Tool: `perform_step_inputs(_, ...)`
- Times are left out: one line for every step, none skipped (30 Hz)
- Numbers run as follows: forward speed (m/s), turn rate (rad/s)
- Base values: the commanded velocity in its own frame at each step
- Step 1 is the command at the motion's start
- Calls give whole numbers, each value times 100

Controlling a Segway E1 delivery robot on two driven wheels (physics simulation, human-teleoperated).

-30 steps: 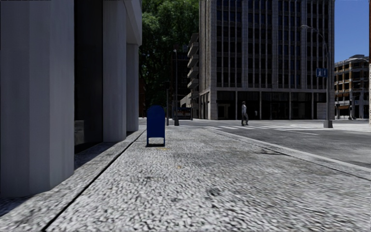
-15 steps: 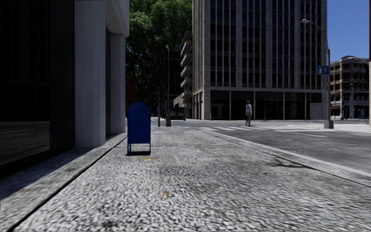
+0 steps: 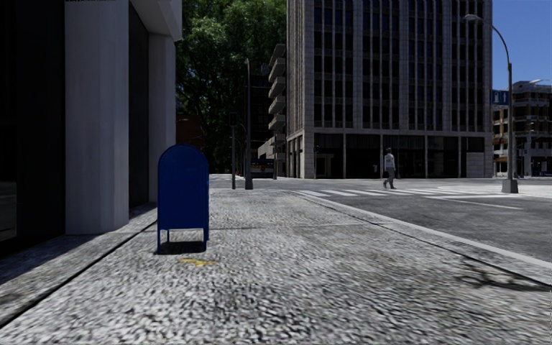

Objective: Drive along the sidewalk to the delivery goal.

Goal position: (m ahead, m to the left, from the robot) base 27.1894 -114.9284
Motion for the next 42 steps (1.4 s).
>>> perform_step_inputs(200,0)
perform_step_inputs(200,0)
perform_step_inputs(200,0)
perform_step_inputs(200,0)
perform_step_inputs(200,0)
perform_step_inputs(200,0)
perform_step_inputs(200,0)
perform_step_inputs(200,0)
perform_step_inputs(200,0)
perform_step_inputs(200,0)
perform_step_inputs(200,0)
perform_step_inputs(200,0)
perform_step_inputs(200,0)
perform_step_inputs(200,0)
perform_step_inputs(200,0)
perform_step_inputs(200,0)
perform_step_inputs(200,0)
perform_step_inputs(200,0)
perform_step_inputs(200,0)
perform_step_inputs(200,0)
perform_step_inputs(200,0)
perform_step_inputs(200,0)
perform_step_inputs(200,0)
perform_step_inputs(200,0)
perform_step_inputs(200,0)
perform_step_inputs(200,0)
perform_step_inputs(200,0)
perform_step_inputs(200,0)
perform_step_inputs(200,0)
perform_step_inputs(200,0)
perform_step_inputs(200,0)
perform_step_inputs(200,0)
perform_step_inputs(200,0)
perform_step_inputs(200,0)
perform_step_inputs(200,0)
perform_step_inputs(200,0)
perform_step_inputs(200,0)
perform_step_inputs(200,0)
perform_step_inputs(200,0)
perform_step_inputs(200,0)
perform_step_inputs(200,0)
perform_step_inputs(200,0)
